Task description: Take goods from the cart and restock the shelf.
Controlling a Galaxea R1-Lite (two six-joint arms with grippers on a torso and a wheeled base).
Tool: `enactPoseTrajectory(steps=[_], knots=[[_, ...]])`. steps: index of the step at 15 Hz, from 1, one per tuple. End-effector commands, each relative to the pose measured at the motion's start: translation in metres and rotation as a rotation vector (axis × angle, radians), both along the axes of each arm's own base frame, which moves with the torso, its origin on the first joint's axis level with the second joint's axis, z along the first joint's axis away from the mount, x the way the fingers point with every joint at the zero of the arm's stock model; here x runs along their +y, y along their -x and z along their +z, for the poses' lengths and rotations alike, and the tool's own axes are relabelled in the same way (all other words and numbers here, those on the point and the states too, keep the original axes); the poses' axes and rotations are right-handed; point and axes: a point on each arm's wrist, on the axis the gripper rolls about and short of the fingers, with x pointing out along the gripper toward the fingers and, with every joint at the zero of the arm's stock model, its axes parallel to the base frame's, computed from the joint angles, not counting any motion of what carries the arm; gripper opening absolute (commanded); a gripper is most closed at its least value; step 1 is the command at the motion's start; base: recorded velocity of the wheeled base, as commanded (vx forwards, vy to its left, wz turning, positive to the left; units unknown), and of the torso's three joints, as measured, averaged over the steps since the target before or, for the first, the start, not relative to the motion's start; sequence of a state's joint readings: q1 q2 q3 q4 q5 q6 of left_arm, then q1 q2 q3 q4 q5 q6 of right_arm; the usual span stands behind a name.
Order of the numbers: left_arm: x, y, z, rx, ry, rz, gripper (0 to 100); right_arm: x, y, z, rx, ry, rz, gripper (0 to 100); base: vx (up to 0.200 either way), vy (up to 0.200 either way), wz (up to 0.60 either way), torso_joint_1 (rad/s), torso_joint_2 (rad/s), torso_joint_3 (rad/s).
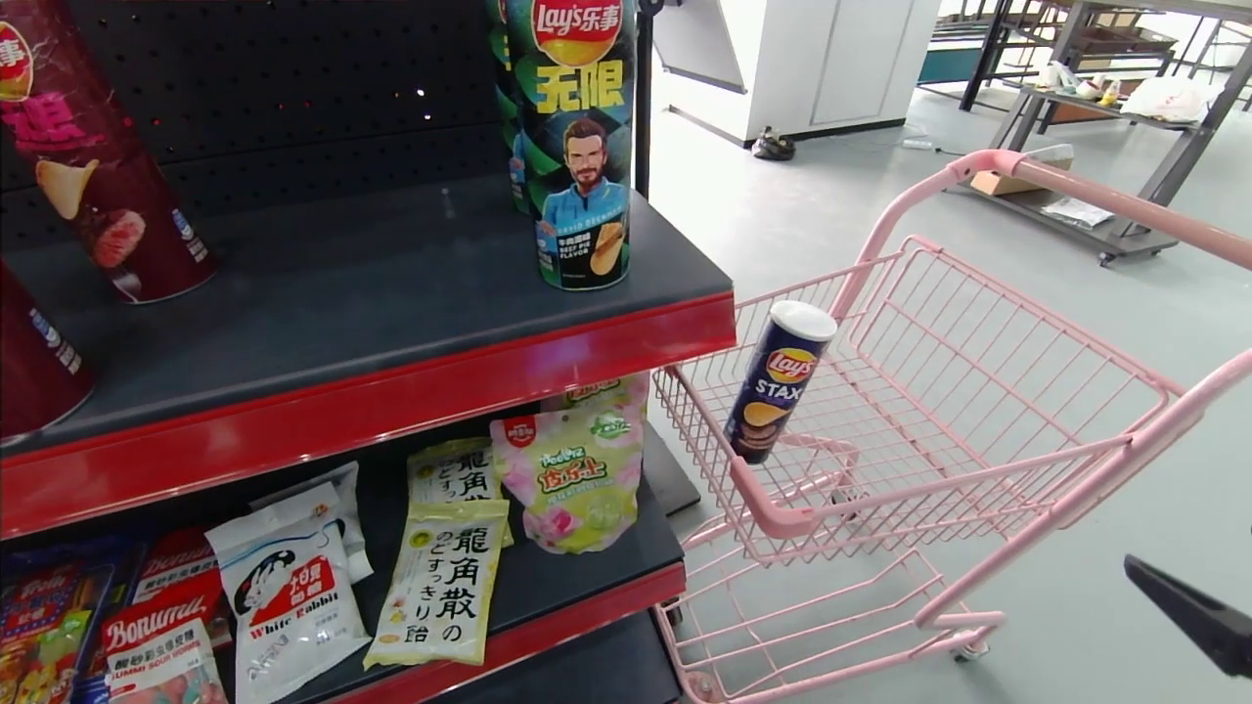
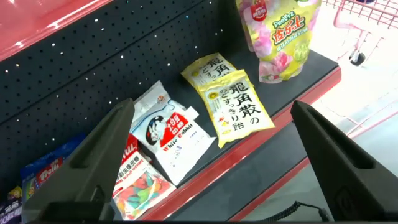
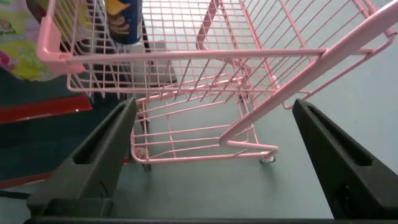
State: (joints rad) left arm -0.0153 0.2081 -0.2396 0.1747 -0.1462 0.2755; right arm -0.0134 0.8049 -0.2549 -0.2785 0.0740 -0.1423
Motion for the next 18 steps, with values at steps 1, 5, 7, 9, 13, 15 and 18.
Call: enactPoseTrajectory(steps=[1,5,7,9,13,15,18], knots=[[0.000,0.000,-0.001,0.006,0.002,-0.001,100,0.003,-0.074,0.014,0.038,-0.110,-0.001,100,0.000,0.000,0.00,0.000,0.00,0.000],[0.000,-0.003,0.003,0.030,0.057,0.017,100,0.016,-0.142,-0.014,0.053,-0.210,0.113,100,0.000,0.000,0.00,0.000,0.00,0.000],[0.000,-0.006,0.007,0.042,0.053,0.039,100,0.033,-0.162,-0.021,0.094,-0.226,0.199,100,0.000,0.000,0.00,0.000,0.00,0.000],[0.000,-0.008,0.009,0.056,0.054,0.041,100,0.042,-0.185,-0.023,0.094,-0.227,0.226,100,0.000,0.000,0.00,0.000,0.00,0.000],[0.000,-0.010,0.009,0.070,0.055,0.030,100,0.059,-0.228,-0.034,0.119,-0.248,0.348,100,0.000,0.000,0.00,0.000,0.00,0.000],[0.000,-0.011,0.009,0.071,0.055,0.029,100,0.059,-0.239,-0.037,0.123,-0.260,0.407,100,0.000,0.000,0.00,0.000,0.00,0.000],[0.000,-0.010,0.009,0.071,0.055,0.031,100,0.058,-0.241,-0.038,0.124,-0.263,0.463,100,0.000,0.000,0.00,0.000,0.00,0.000]])
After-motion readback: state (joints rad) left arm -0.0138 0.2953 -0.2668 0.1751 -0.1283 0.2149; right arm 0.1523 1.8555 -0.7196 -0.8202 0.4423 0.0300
